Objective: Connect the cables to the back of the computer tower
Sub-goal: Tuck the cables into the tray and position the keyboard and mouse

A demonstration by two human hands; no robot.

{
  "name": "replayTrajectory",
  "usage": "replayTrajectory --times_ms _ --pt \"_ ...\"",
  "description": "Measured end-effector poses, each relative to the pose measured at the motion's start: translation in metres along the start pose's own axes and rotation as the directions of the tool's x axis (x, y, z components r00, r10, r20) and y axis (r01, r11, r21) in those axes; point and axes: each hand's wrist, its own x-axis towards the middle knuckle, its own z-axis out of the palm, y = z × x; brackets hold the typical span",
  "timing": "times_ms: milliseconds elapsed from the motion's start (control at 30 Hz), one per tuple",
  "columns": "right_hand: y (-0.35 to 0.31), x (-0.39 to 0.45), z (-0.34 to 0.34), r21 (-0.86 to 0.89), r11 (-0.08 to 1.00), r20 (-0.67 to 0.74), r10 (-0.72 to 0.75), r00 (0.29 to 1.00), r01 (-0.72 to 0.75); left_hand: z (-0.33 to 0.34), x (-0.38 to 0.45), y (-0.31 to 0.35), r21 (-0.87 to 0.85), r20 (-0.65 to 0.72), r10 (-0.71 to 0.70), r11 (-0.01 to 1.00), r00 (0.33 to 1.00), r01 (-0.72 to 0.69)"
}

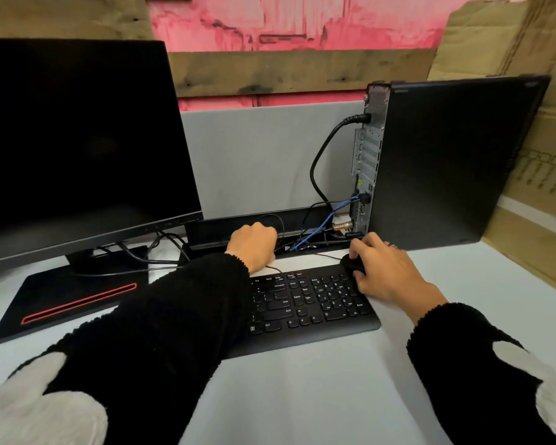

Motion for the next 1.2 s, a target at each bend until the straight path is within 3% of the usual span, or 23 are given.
replayTrajectory --times_ms 100,167,300,433,633,800,867,1033,1200 --pt "-0.001 -0.001 -0.003 0.0 0.999 0.018 0.033 0.999 -0.033 0.009 -0.001 -0.023 -0.146 0.007 -0.18 0.973 0.984 0.179" --pt "0.001 0.0 -0.004 0.018 0.997 0.055 0.069 0.996 -0.07 0.017 -0.002 -0.03 -0.219 0.03 -0.227 0.949 0.973 0.228" --pt "0.002 0.001 -0.008 0.052 0.993 0.12 0.101 0.988 -0.108 0.028 0.003 -0.033 -0.309 0.051 -0.222 0.924 0.974 0.226" --pt "-0.005 0.003 -0.018 -0.018 0.99 0.292 0.137 0.947 -0.138 0.031 0.003 -0.045 -0.368 0.265 -0.127 0.903 0.956 0.222" --pt "-0.003 -0.007 -0.037 -0.076 0.978 0.507 0.206 0.837 -0.195 0.031 -0.001 -0.055 -0.373 0.475 -0.045 0.894 0.879 0.248" --pt "0.006 -0.026 -0.047 -0.124 0.944 0.523 0.323 0.788 -0.305 0.039 0.0 -0.051 -0.364 0.504 -0.015 0.903 0.863 0.228" --pt "0.002 -0.027 -0.049 -0.091 0.952 0.502 0.298 0.812 -0.294 0.038 0.002 -0.05 -0.369 0.508 -0.022 0.898 0.861 0.241" --pt "-0.012 -0.021 -0.046 -0.089 0.982 0.295 0.185 0.937 -0.166 0.043 0.0 -0.053 -0.342 0.465 -0.06 0.908 0.883 0.242" --pt "-0.006 -0.017 -0.042 -0.147 0.978 0.345 0.192 0.919 -0.149 0.043 -0.004 -0.057 -0.374 0.374 -0.057 0.904 0.926 0.207"
